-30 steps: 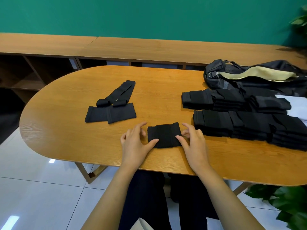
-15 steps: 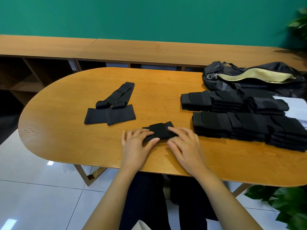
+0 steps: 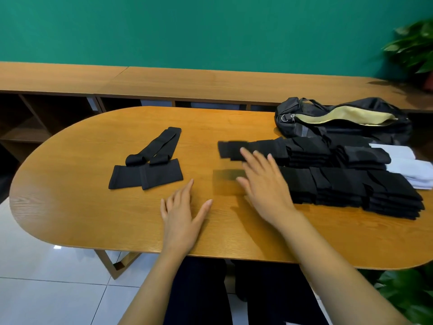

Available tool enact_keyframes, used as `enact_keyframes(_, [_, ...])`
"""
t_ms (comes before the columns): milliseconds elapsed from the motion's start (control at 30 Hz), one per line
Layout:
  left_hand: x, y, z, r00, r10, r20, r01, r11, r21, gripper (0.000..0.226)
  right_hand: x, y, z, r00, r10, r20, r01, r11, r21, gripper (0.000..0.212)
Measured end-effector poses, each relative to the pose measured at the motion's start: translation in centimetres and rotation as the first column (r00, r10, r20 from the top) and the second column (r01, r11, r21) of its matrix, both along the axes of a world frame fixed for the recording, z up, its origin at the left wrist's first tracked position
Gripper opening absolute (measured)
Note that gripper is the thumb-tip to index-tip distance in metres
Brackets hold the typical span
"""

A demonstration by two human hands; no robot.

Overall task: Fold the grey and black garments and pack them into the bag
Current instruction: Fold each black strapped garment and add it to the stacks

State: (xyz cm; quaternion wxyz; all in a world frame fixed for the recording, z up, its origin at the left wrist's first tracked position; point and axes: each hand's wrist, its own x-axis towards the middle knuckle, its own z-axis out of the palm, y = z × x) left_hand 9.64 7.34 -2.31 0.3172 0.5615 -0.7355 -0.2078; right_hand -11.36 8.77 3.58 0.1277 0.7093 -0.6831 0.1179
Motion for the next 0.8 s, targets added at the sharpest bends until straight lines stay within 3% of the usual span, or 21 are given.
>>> enact_keyframes(167, [0.0, 0.0, 0.0, 1.000, -0.004, 0.007, 0.004, 1.000, 0.011, 0.086, -5.4, -3.6, 1.7, 0.983, -0.175, -0.047, 0.180, 0.976, 0.125, 0.060])
enact_keyframes(467, [-0.1, 0.1, 0.3, 0.999, -0.015, 0.041, 0.013, 0.999, 0.039, 0.078, -7.0, -4.5, 0.4, 0.982, -0.171, -0.077, 0.188, 0.916, 0.355, 0.067])
enact_keyframes(667, [-0.1, 0.2, 0.4, 0.999, -0.016, 0.041, 0.015, 0.999, 0.036, 0.075, -7.6, -4.9, 0.3, 0.978, -0.177, 0.106, 0.136, 0.938, 0.318, 0.059])
enact_keyframes(800, [0.0, 0.3, 0.5, 1.000, -0.022, 0.021, 0.021, 0.999, 0.025, 0.073, -6.7, -4.8, 0.6, 0.984, -0.132, 0.116, 0.100, 0.963, 0.251, 0.053])
